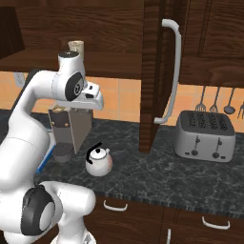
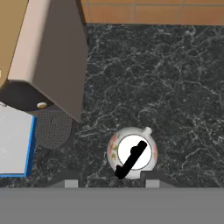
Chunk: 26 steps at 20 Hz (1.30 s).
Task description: Pick the kettle from the counter and place it on the tray. Then pick the mug from the cabinet and place it on the tray. Then close the cabinet doors.
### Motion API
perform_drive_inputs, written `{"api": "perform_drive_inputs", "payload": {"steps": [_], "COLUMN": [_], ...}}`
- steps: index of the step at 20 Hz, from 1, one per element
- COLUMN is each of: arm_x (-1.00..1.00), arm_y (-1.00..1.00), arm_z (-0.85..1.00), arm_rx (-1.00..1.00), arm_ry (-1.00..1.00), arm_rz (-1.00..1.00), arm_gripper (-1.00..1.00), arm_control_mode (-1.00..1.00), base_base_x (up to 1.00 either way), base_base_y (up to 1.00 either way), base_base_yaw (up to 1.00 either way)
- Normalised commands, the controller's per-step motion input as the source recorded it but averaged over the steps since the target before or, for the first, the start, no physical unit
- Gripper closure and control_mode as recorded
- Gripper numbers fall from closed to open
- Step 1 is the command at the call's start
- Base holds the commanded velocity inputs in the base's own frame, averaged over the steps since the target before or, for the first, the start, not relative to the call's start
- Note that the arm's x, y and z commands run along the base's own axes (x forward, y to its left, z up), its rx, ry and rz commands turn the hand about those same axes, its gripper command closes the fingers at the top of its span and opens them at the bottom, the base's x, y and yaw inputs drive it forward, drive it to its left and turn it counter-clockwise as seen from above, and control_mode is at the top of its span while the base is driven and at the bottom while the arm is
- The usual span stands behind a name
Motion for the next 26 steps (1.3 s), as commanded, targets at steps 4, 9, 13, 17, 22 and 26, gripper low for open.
{"api": "perform_drive_inputs", "payload": {"steps": [4,9,13,17,22,26], "arm_x": [-0.06,-0.65,-0.47,-0.16,0.11,0.29], "arm_y": [0.00,-0.23,-0.16,-0.05,-0.02,0.01], "arm_z": [-0.03,-0.30,-0.51,-0.61,-0.54,-0.45], "arm_rx": [-0.01,0.00,0.00,0.01,0.19,0.10], "arm_ry": [0.00,-0.02,0.01,0.01,0.00,0.00], "arm_rz": [0.00,-0.22,-0.39,-0.43,-0.12,0.00], "arm_gripper": [-1.00,-1.00,-1.00,-1.00,-1.00,-1.00], "arm_control_mode": [-1.00,-1.00,-1.00,-1.00,-1.00,-1.00], "base_base_x": [0.00,0.00,0.00,0.00,0.00,0.00], "base_base_y": [0.00,0.00,0.00,0.00,0.00,0.00], "base_base_yaw": [0.00,0.00,0.00,0.00,0.00,0.00]}}
